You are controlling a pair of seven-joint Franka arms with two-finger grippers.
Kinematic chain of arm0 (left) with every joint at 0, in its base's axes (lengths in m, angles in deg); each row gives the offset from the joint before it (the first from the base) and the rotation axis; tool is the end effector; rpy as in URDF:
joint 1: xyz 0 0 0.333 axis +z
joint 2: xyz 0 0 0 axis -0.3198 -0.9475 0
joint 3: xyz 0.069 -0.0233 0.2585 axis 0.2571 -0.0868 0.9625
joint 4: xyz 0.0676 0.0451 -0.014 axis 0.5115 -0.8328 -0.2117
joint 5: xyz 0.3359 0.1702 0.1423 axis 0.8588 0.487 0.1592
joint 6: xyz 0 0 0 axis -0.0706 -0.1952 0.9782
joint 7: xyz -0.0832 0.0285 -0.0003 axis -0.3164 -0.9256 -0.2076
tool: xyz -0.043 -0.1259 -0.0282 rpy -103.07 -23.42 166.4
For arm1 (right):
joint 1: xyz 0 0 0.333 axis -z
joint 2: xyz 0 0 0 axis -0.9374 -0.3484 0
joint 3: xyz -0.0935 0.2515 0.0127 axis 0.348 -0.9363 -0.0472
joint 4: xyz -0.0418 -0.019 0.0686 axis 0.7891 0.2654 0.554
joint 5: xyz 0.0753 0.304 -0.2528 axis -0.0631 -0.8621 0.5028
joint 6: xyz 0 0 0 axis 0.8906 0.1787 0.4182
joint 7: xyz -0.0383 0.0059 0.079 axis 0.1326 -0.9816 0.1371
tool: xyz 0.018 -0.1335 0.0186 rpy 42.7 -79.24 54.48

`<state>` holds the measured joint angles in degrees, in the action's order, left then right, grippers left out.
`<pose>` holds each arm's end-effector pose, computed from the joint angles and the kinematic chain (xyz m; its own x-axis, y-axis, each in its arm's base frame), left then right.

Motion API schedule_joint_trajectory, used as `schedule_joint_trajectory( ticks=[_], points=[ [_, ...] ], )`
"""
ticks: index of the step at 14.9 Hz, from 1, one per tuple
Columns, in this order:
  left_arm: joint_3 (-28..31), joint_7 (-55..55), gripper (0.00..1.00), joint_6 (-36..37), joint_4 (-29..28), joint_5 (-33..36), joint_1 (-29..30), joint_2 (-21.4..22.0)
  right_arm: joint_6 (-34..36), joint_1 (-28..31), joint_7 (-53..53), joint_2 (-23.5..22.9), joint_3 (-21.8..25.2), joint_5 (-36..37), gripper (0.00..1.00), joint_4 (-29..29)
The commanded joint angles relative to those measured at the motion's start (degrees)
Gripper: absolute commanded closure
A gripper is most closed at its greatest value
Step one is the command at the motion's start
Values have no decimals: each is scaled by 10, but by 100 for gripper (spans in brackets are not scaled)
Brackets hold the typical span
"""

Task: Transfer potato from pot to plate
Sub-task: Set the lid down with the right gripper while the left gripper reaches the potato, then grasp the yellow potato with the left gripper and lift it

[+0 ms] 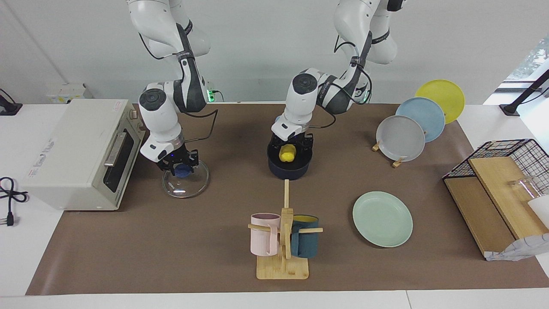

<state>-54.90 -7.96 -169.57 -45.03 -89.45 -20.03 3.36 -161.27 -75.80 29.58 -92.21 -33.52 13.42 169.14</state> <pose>0.4330 -0.3989 0.2652 0.9908 -0.1321 -0.0293 -0.1300 -0.9895 0.0637 0.5387 0.0555 0.2497 0.9820 0.1833 0.0450 0.1819 -0.9827 0.0339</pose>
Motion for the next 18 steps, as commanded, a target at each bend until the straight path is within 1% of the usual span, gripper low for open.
schedule_joint_trajectory(
  ticks=[1, 2, 4, 5, 9, 11, 13, 14, 15, 18],
  points=[
    [11, 8, 0, -17, -19, -9, -18, -3, -13, 11, -4, 18, -8, -7, 15, 17],
    [11, 9, 0, -17, -22, -9, -20, -3, -12, 11, -3, 18, -8, -7, 0, 14],
    [11, 8, 0, -16, -22, -9, -20, -2, 7, 10, -3, 15, -8, -7, 0, -10],
    [10, 8, 0, -18, -23, -9, -20, -2, 43, 8, -3, 17, -8, -7, 0, -34],
    [11, 7, 0, -34, -37, -9, -21, -4, 263, 9, 0, 20, -8, -7, 0, -207],
    [11, 7, 0, -37, -40, -9, -21, -3, 334, 11, 1, 21, -6, -6, 0, -282],
    [11, 7, 1, -38, -40, -9, -21, -4, 390, 13, 18, 21, -5, -6, 0, -337],
    [11, 6, 8, -38, -40, -9, -21, -3, 422, 13, 44, 21, -5, -6, 0, -358],
    [11, 6, 19, -37, -40, -9, -21, -3, 453, 13, 70, 23, -5, -7, 0, -375],
    [11, 6, 60, -33, -36, -9, -21, -4, 516, 19, 82, 24, -4, 4, 0, -422]
  ],
)
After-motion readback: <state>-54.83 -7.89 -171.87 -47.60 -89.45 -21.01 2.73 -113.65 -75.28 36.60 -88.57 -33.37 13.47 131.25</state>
